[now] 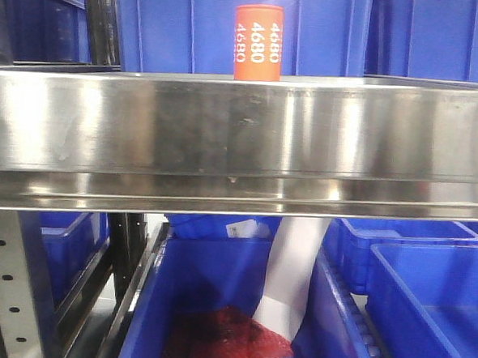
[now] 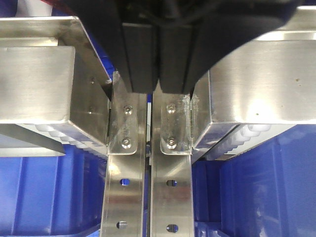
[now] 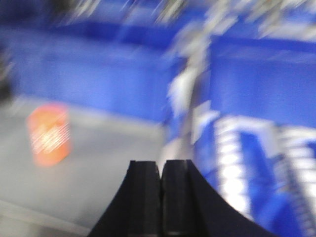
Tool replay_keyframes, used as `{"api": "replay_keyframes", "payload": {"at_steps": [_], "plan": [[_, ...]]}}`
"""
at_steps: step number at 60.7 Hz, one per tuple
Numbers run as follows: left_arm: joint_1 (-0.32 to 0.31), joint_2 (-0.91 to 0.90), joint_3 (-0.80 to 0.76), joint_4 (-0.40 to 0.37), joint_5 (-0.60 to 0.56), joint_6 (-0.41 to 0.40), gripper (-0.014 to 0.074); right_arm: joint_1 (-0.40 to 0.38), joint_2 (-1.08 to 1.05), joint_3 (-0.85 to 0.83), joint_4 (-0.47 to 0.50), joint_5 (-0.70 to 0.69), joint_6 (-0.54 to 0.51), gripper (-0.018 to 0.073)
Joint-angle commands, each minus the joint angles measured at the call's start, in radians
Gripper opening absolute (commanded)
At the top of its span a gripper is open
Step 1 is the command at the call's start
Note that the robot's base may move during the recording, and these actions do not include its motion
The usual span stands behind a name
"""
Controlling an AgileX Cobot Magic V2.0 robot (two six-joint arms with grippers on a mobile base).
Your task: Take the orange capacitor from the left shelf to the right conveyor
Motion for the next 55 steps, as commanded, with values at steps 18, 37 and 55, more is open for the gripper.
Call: {"api": "replay_keyframes", "payload": {"at_steps": [18,37,55], "plan": [[-0.006,-0.011,-0.004,-0.006,-0.083,0.000,-0.0105,0.193,0.433,-0.164,0.095,-0.139,0.014,0.0244],[-0.006,-0.011,-0.004,-0.006,-0.083,0.000,-0.0105,0.195,0.521,-0.167,0.186,-0.280,0.008,0.0626],[-0.006,-0.011,-0.004,-0.006,-0.083,0.000,-0.0105,0.248,0.586,-0.167,0.185,-0.345,-0.068,0.0626]]}}
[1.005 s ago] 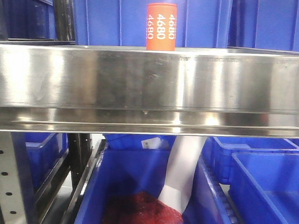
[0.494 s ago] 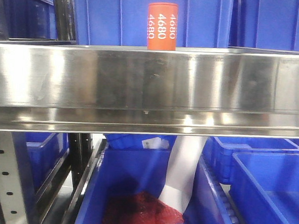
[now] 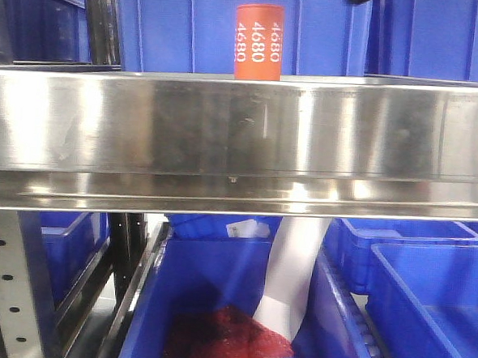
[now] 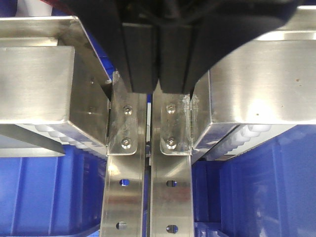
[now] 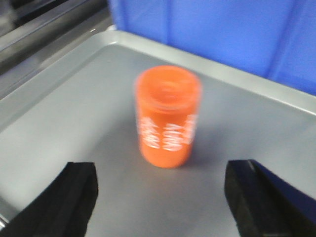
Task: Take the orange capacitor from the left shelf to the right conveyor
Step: 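Close the right gripper on the orange capacitor and lift it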
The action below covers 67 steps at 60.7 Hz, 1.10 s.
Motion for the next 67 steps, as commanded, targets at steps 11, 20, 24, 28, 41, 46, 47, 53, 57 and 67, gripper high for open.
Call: {"api": "replay_keyframes", "payload": {"at_steps": [11,20,24,28,41,46,47,53,57,67], "plan": [[-0.006,-0.011,-0.004,-0.006,-0.083,0.000,-0.0105,0.014,0.043,-0.037,-0.007,-0.224,-0.026,0.0626],[-0.006,-0.011,-0.004,-0.006,-0.083,0.000,-0.0105,0.014,0.099,-0.037,-0.045,-0.287,-0.027,0.0626],[-0.006,-0.011,-0.004,-0.006,-0.083,0.000,-0.0105,0.014,0.124,-0.037,-0.053,-0.323,-0.027,0.0626],[-0.006,-0.011,-0.004,-0.006,-0.083,0.000,-0.0105,0.014,0.147,-0.037,-0.054,-0.356,-0.027,0.0626],[-0.006,-0.011,-0.004,-0.006,-0.083,0.000,-0.0105,0.014,0.192,-0.037,-0.054,-0.449,-0.026,0.0624],[-0.006,-0.011,-0.004,-0.006,-0.083,0.000,-0.0105,0.014,0.206,-0.037,-0.054,-0.458,-0.026,0.0609],[-0.006,-0.011,-0.004,-0.006,-0.083,0.000,-0.0105,0.014,0.209,-0.037,-0.054,-0.459,-0.026,0.0600],[-0.006,-0.011,-0.004,-0.006,-0.083,0.000,-0.0105,0.014,0.225,-0.037,-0.054,-0.465,-0.026,0.0473],[-0.006,-0.011,-0.004,-0.006,-0.083,0.000,-0.0105,0.014,0.232,-0.037,-0.054,-0.466,-0.026,0.0295],[-0.006,-0.011,-0.004,-0.006,-0.083,0.000,-0.0105,0.013,0.232,-0.037,-0.052,-0.506,-0.025,0.0071]]}}
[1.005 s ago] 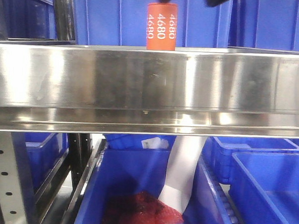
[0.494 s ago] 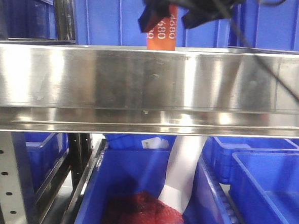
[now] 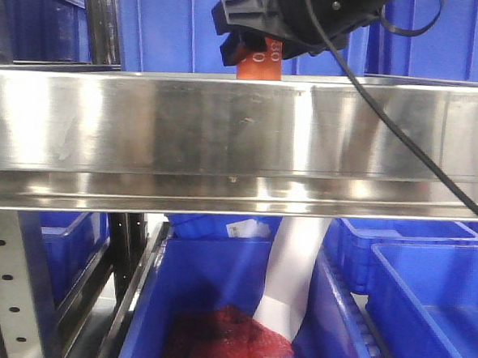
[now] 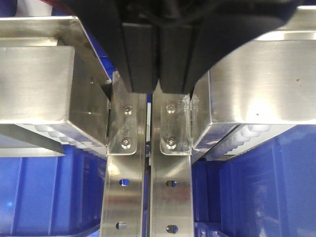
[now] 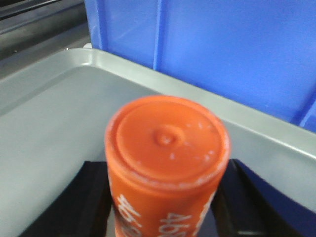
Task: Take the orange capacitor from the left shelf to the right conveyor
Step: 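Close the right gripper on the orange capacitor and lift it, then withdraw the held capacitor from the shelf with the right gripper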
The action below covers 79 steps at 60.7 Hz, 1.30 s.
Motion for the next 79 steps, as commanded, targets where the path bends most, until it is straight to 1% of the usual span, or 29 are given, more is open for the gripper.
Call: {"api": "replay_keyframes", "payload": {"at_steps": [1,7,14,29,36,51,57,62,73,79], "plan": [[-0.006,-0.011,-0.004,-0.006,-0.083,0.000,-0.0105,-0.004,-0.041,-0.035,-0.008,-0.118,-0.010,0.0074],[-0.006,-0.011,-0.004,-0.006,-0.083,0.000,-0.0105,-0.004,-0.048,-0.035,-0.008,-0.146,-0.010,0.0066],[-0.006,-0.011,-0.004,-0.006,-0.083,0.000,-0.0105,-0.003,-0.083,-0.034,-0.008,-0.143,-0.003,0.0066],[-0.006,-0.011,-0.004,-0.006,-0.083,0.000,-0.0105,-0.003,-0.286,0.043,-0.008,-0.143,0.002,0.0058],[-0.006,-0.011,-0.004,-0.006,-0.083,0.000,-0.0105,-0.003,-0.428,0.129,-0.008,-0.122,0.002,0.0058],[-0.006,-0.011,-0.004,-0.006,-0.083,0.000,-0.0105,-0.004,-0.765,0.369,-0.008,-0.110,0.001,0.0058],[-0.006,-0.011,-0.004,-0.006,-0.083,0.000,-0.0105,-0.004,-0.886,0.448,-0.008,-0.076,0.001,0.0058],[-0.006,-0.011,-0.004,-0.006,-0.083,0.000,-0.0105,-0.004,-0.981,0.492,-0.008,-0.020,0.001,0.0058],[-0.006,-0.011,-0.004,-0.006,-0.083,0.000,-0.0105,-0.004,-1.219,0.563,-0.008,0.175,0.001,0.0058],[-0.006,-0.011,-0.004,-0.006,-0.083,0.000,-0.0105,-0.004,-1.348,0.597,-0.008,0.255,0.001,0.0058]]}}
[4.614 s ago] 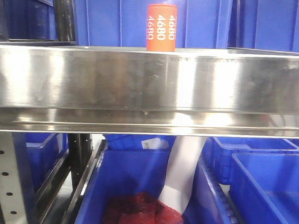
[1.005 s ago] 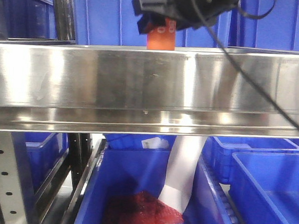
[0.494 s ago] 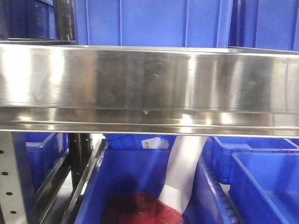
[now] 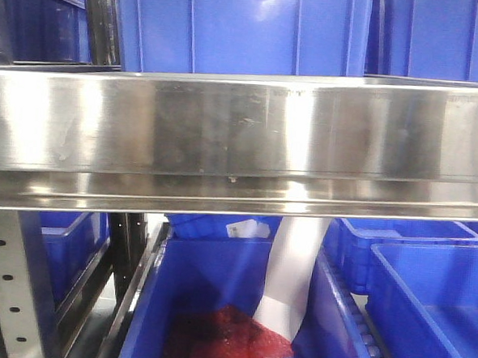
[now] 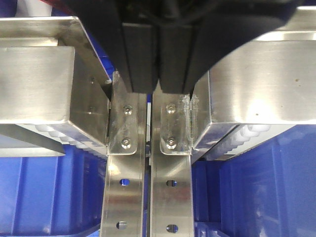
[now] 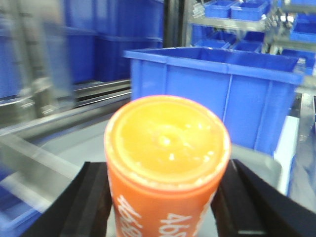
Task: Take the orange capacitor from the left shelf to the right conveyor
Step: 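Withdraw the held capacitor from the shelf with the right gripper, then drive the base to the conveyor holding the capacitor in the right gripper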
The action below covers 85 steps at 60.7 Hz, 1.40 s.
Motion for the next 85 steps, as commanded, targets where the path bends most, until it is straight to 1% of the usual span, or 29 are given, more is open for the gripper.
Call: {"api": "replay_keyframes", "payload": {"at_steps": [1,7,13,21,77,85], "plan": [[-0.006,-0.011,-0.004,-0.006,-0.083,0.000,-0.0105,-0.004,-0.114,0.006,-0.008,0.007,-0.002,0.0058],[-0.006,-0.011,-0.004,-0.006,-0.083,0.000,-0.0105,-0.004,-0.239,0.047,-0.008,0.048,-0.002,0.0058],[-0.006,-0.011,-0.004,-0.006,-0.083,0.000,-0.0105,-0.004,-0.333,0.083,-0.008,0.054,-0.002,0.0058],[-0.006,-0.011,-0.004,-0.006,-0.083,0.000,-0.0105,-0.004,-0.391,0.108,-0.008,0.056,-0.002,0.0058],[-0.006,-0.011,-0.004,-0.006,-0.083,0.000,-0.0105,-0.003,-0.398,0.110,-0.008,0.063,-0.002,0.0058],[0.007,-0.011,-0.004,-0.006,-0.083,0.000,-0.0105,-0.003,-0.398,0.110,-0.008,0.063,-0.002,0.0058]]}}
